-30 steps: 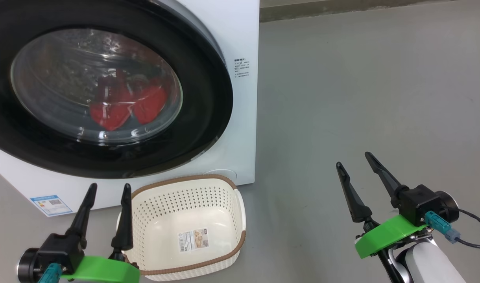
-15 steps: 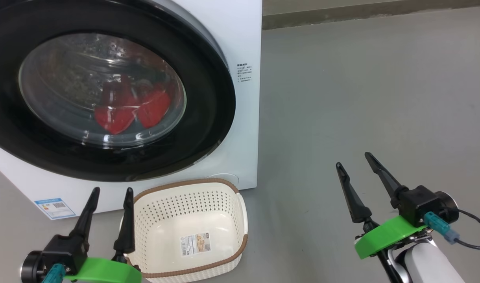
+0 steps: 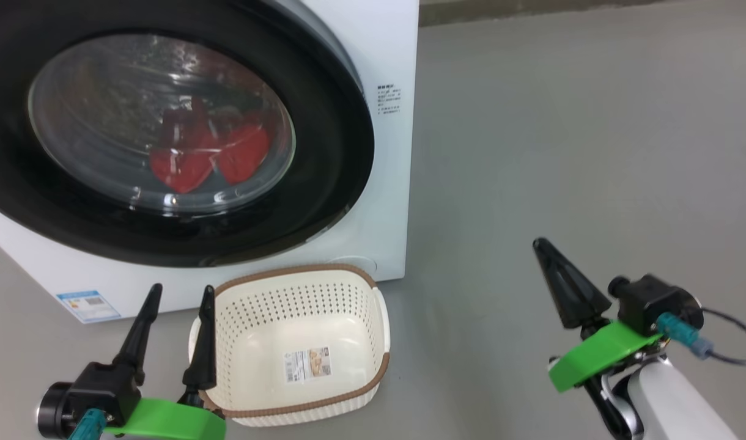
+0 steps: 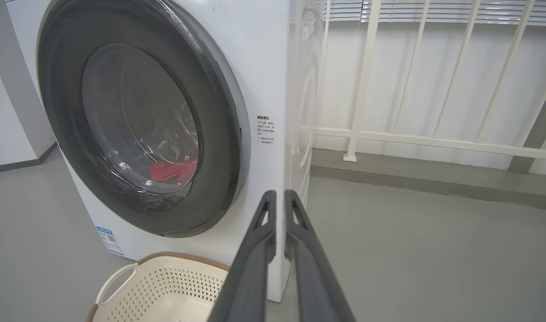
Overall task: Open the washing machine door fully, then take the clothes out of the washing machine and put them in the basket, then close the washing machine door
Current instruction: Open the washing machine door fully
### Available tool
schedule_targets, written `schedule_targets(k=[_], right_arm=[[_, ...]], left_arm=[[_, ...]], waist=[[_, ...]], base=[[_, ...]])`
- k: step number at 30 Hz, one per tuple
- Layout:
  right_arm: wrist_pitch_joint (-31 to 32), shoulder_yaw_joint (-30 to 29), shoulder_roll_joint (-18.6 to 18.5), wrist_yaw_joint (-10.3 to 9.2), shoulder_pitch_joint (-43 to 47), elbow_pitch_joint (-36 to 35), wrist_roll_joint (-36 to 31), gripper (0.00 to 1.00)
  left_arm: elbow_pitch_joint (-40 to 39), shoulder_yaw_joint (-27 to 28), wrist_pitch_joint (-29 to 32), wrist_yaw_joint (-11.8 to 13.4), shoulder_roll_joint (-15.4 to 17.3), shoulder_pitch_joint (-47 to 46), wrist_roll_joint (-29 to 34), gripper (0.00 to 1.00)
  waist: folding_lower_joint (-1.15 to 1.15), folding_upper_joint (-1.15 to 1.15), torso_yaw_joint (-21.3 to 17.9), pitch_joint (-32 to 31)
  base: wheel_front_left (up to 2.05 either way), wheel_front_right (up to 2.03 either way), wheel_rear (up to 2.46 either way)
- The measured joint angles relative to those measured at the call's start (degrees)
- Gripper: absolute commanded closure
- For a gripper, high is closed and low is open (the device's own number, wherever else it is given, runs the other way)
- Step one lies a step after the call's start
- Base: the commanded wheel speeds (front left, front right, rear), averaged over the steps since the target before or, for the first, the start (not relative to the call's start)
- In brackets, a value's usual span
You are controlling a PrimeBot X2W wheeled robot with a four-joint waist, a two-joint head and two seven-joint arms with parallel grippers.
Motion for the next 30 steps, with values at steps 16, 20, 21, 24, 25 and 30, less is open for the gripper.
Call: schedule_targets(k=[16,20,21,24,25,30], right_arm=[[2.6,6.7,-5.1,0.0,-14.0,3.9,33.5,1.0],[6.7,8.4,-7.2,-0.01,-18.5,1.9,45.4,1.0],[7.6,8.4,-7.8,-0.01,-19.5,1.2,48.1,1.0],[10.6,8.5,-9.5,-0.01,-22.6,-0.7,56.0,1.0],[11.6,8.5,-10.0,-0.01,-23.5,-1.3,58.5,1.0],[19.4,7.7,-11.4,-0.01,-28.9,-4.0,71.1,1.0]], left_arm=[[-3.4,-2.4,0.0,0.3,0.1,-4.1,-3.3,0.0],[-4.7,-3.1,0.0,0.7,0.1,-5.8,-3.5,0.0],[-5.1,-3.3,0.0,0.8,0.1,-6.2,-3.5,0.0],[-6.0,-3.8,0.0,1.7,0.1,-7.6,-3.5,0.0],[-6.1,-3.9,0.0,1.7,0.1,-8.1,-3.5,0.0],[-7.6,-4.4,0.0,1.9,0.1,-10.5,-3.5,0.0]], waist=[[0.0,0.0,2.1,8.2],[0.0,0.0,2.7,10.9],[0.0,0.0,2.8,11.6],[0.0,0.0,3.3,13.8],[0.0,0.0,3.5,14.5],[0.0,0.0,4.5,19.0]], base=[[0.0,0.0,0.0],[0.0,0.0,0.0],[0.0,0.0,0.0],[0.0,0.0,0.0],[0.0,0.0,0.0],[0.0,0.0,0.0]])
